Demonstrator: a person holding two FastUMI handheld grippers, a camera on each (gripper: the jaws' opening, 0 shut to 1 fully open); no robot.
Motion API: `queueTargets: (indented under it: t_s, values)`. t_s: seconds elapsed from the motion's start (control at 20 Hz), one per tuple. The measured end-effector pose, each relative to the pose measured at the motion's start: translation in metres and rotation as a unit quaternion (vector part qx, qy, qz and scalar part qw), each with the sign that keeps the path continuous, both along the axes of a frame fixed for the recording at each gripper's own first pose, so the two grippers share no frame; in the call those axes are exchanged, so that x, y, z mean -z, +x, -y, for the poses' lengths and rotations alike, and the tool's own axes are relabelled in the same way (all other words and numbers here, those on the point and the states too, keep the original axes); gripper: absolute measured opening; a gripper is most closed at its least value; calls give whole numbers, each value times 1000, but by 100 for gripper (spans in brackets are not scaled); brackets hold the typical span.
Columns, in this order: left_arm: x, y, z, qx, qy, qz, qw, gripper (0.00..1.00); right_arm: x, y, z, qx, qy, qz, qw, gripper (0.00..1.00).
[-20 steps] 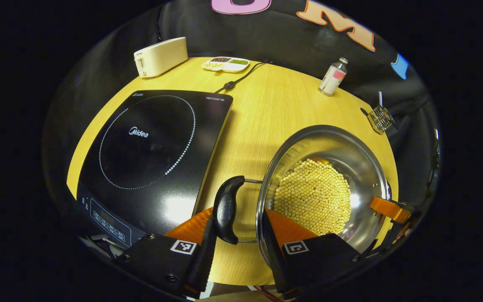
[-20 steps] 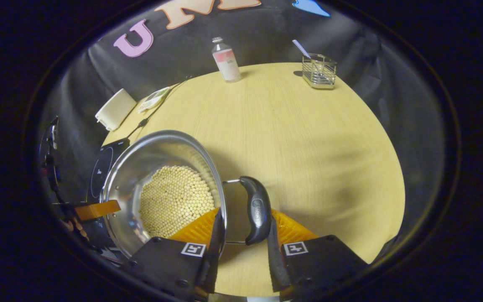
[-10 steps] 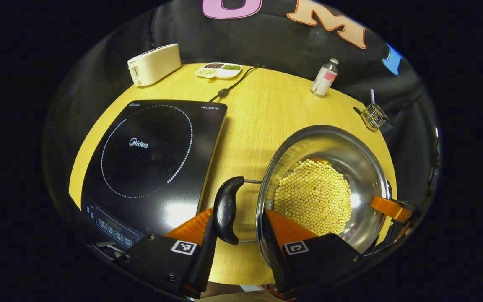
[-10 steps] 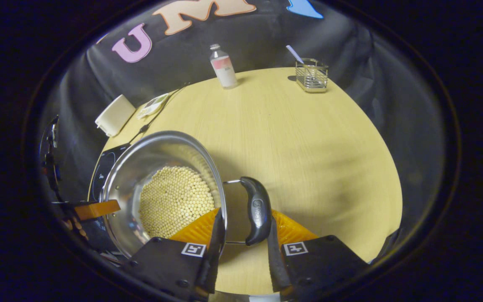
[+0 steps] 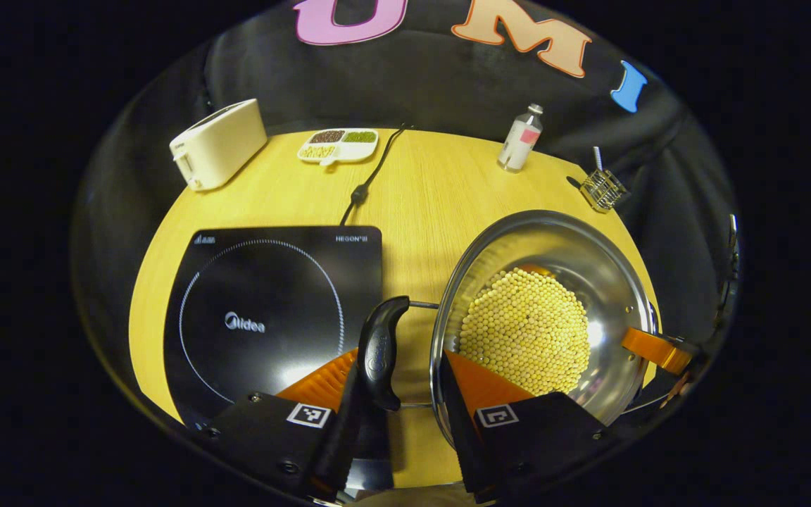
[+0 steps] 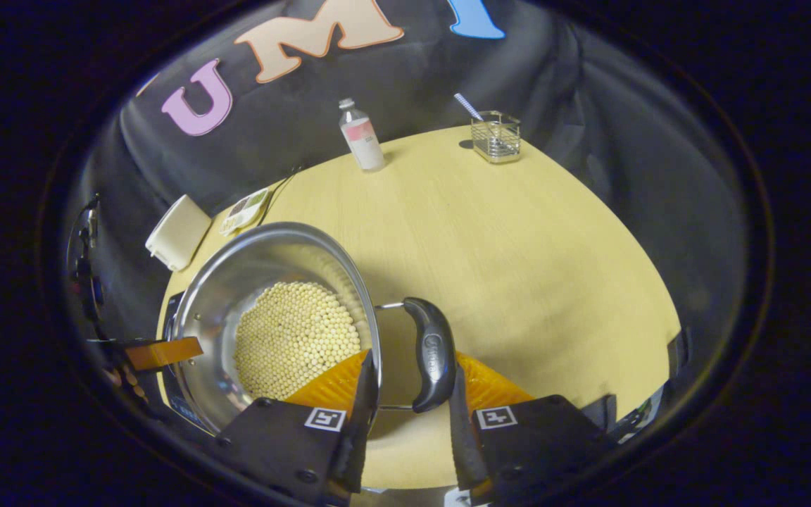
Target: First push the handle of the pot to place it horizontally, then grasp the pot with both hands and set it on the induction cooktop.
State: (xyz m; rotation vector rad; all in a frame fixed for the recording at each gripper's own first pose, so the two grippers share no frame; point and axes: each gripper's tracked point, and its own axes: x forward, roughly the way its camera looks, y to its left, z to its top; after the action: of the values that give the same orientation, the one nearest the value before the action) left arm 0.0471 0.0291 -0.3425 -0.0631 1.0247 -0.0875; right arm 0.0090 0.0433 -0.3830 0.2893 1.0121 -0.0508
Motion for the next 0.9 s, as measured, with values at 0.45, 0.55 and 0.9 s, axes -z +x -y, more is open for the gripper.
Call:
queueTargets:
  t_s: [0.45, 0.55, 0.9]
  values:
    - [-13, 16, -48, 42, -3, 7, 999, 61, -17, -10, -52, 43, -4, 5, 999, 47]
    - [-15, 18, -61, 43, -1, 9, 999, 61, -19, -9, -65, 44, -3, 5, 999, 47]
    - [-25, 30, -114, 29, 2, 14, 999, 61, -23, 10, -121, 31, 4, 6, 1000, 47]
